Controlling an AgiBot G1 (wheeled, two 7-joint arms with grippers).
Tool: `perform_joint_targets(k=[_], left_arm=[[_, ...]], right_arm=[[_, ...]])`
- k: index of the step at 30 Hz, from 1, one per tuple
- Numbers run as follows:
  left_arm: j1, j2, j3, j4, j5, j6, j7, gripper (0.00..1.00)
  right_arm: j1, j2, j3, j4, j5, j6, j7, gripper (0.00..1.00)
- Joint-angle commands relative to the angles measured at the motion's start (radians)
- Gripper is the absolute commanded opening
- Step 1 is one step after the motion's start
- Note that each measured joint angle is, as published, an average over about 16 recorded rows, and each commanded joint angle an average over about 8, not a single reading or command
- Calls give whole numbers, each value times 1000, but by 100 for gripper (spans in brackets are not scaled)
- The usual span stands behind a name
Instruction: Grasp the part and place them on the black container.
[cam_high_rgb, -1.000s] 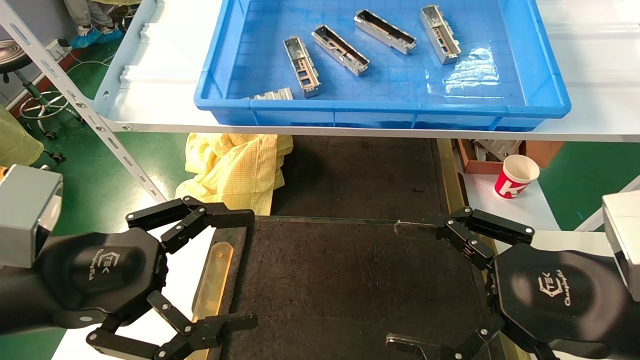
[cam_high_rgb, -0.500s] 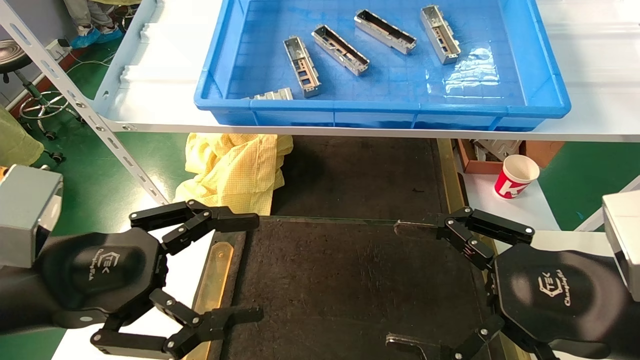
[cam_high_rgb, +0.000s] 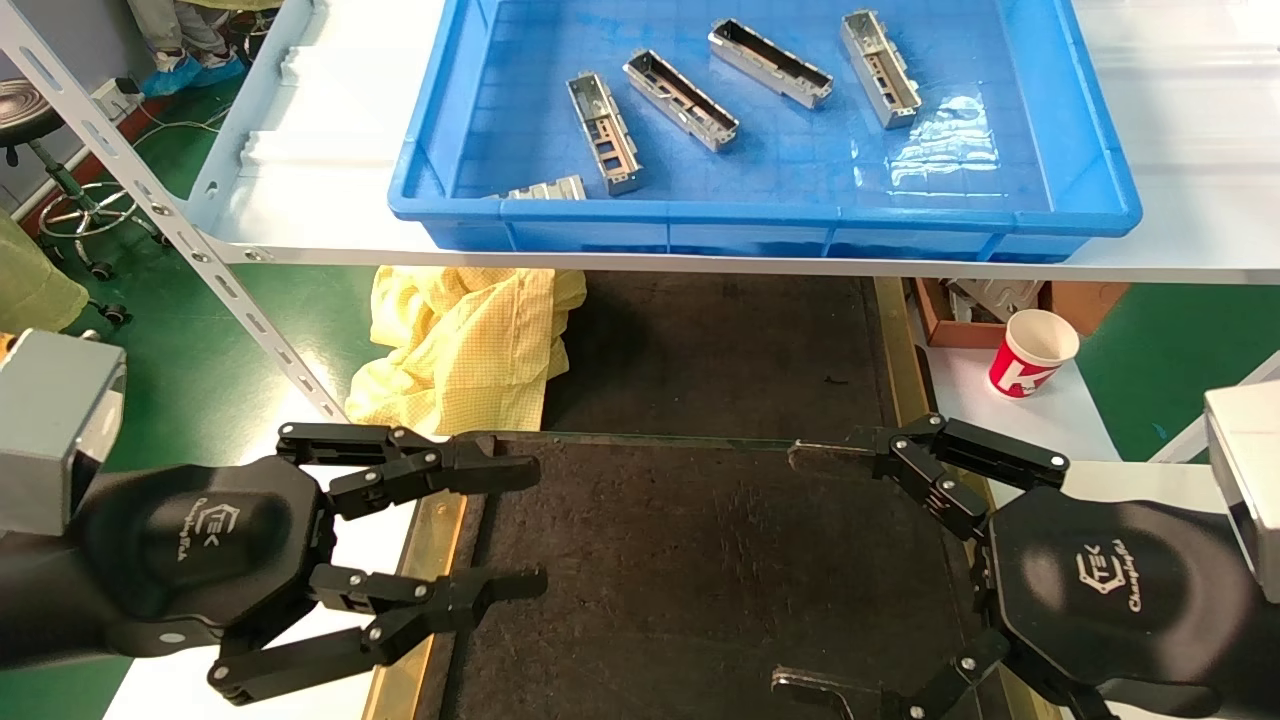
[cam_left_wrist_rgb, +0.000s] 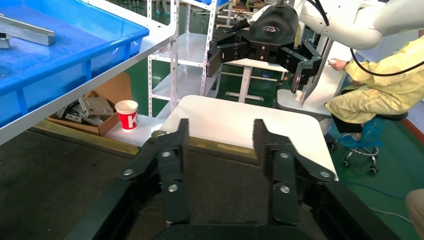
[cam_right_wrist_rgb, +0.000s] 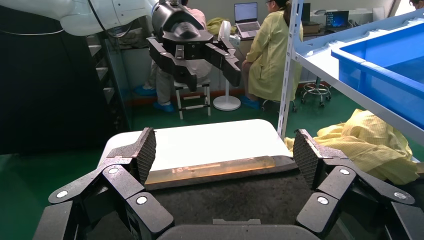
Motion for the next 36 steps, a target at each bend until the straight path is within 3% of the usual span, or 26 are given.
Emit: perform_joint_targets(k=[1,16,24,31,36], left_arm=[[0,0,0,0,0,0,0,0],[0,0,0,0,0,0,0,0],[0,0,0,0,0,0,0,0],[0,0,0,0,0,0,0,0],[0,0,0,0,0,0,0,0]], right_arm=[[0,0,0,0,0,0,0,100],[35,-2,2,-12,-13,19,10,100],[200,-28,17,-95,-68,160,73,100],[360,-45,-23,-157,-224,314,150,100],[476,-86,-76,-242,-330,357,202,100]])
